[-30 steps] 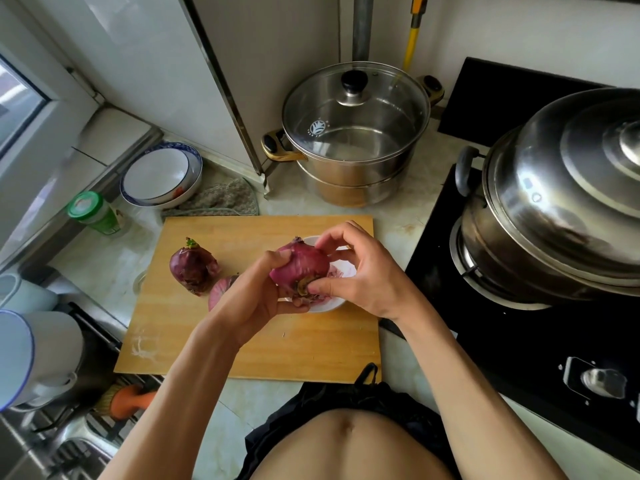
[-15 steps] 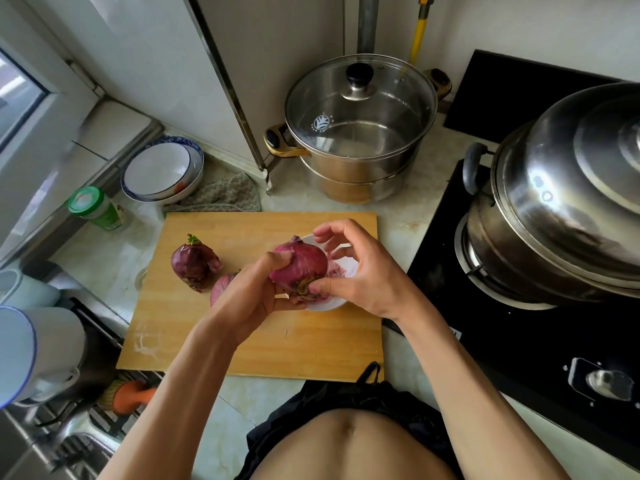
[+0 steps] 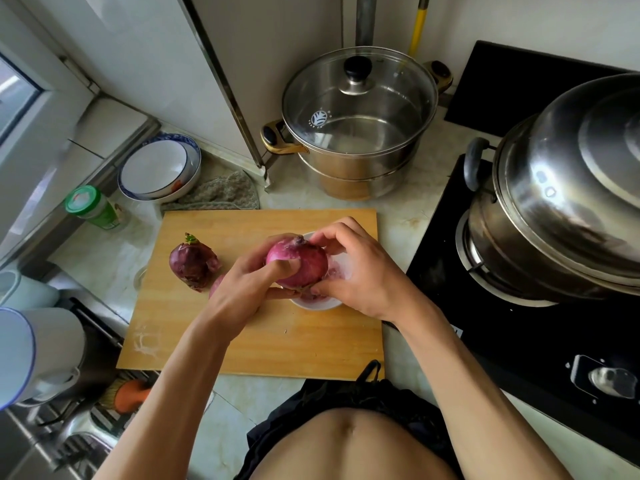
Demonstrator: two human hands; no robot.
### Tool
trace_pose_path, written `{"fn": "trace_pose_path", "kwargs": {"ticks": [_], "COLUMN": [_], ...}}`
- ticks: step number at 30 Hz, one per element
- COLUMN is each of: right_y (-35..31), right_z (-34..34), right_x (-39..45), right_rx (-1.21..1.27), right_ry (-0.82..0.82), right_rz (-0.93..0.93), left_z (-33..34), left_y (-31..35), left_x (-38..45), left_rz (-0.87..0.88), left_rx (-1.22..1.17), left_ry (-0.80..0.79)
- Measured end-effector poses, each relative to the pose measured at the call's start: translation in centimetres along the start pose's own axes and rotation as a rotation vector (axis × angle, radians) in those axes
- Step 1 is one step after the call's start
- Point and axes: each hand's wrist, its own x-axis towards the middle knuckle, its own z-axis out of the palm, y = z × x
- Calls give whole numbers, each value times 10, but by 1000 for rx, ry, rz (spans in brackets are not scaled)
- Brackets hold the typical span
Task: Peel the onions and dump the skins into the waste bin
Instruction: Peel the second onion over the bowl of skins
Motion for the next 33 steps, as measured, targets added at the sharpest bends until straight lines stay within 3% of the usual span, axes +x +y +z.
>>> {"fn": "trace_pose_path", "kwargs": {"ticks": [24,29,33], "right_y": [8,6,5], "right_z": [-5,-6,-7], "right_x": [-2,0,1], "right_rx": [43,249,184], "right_ry": [105,97,138], "right_rz": [-59,87,143], "left_z": [1,3,7], "left_y": [-8,-4,0], "left_x": [3,-2,-7], "left_rz": [-16,88,245], "left_rx": [-125,-80,49], "left_ry": [25,43,89]}}
